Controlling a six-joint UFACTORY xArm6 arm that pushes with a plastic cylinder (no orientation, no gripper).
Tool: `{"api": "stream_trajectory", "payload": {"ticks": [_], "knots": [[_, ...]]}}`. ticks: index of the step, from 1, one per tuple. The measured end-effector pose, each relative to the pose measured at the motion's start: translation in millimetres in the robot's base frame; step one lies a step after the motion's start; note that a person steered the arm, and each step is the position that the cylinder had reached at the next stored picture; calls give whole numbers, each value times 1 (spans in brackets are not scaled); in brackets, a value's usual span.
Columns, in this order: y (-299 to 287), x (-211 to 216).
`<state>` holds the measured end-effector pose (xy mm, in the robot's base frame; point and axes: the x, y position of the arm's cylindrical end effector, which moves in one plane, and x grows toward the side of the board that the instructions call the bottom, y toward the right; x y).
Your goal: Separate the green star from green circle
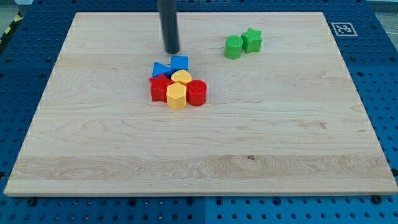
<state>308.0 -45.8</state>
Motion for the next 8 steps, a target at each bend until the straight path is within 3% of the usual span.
{"api": "stream_trajectory", "payload": {"ticks": [2, 6, 8], "knots": [[83, -47], [101, 1], [176, -9]]}}
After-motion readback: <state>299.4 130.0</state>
